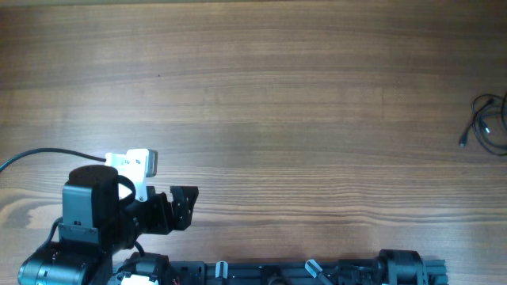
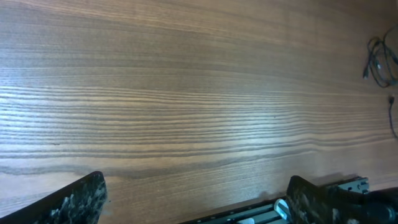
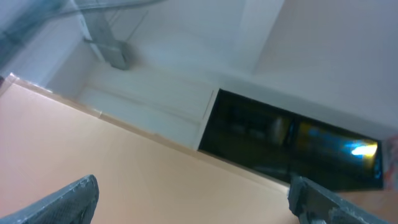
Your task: Untangle cables
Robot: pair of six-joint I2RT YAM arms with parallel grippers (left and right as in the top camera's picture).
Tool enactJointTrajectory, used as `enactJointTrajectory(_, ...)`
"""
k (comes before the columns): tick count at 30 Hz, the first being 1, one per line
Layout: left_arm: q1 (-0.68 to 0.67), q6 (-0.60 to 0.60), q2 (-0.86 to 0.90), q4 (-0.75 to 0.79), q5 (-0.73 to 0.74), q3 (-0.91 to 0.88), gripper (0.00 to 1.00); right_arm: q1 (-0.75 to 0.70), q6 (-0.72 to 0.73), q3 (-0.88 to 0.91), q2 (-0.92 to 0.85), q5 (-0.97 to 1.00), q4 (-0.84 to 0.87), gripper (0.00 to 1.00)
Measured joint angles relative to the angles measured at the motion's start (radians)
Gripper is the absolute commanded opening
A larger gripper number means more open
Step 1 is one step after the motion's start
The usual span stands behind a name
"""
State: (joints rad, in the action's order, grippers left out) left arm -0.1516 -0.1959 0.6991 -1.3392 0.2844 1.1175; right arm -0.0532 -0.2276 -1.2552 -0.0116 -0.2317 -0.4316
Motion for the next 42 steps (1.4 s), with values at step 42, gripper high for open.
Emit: enactJointTrajectory(42,0.000,0.000,0.000,0.014,0.001,0.000,1.00,0.000,0.315,1.205,0.000,0.050,0.350,1.00)
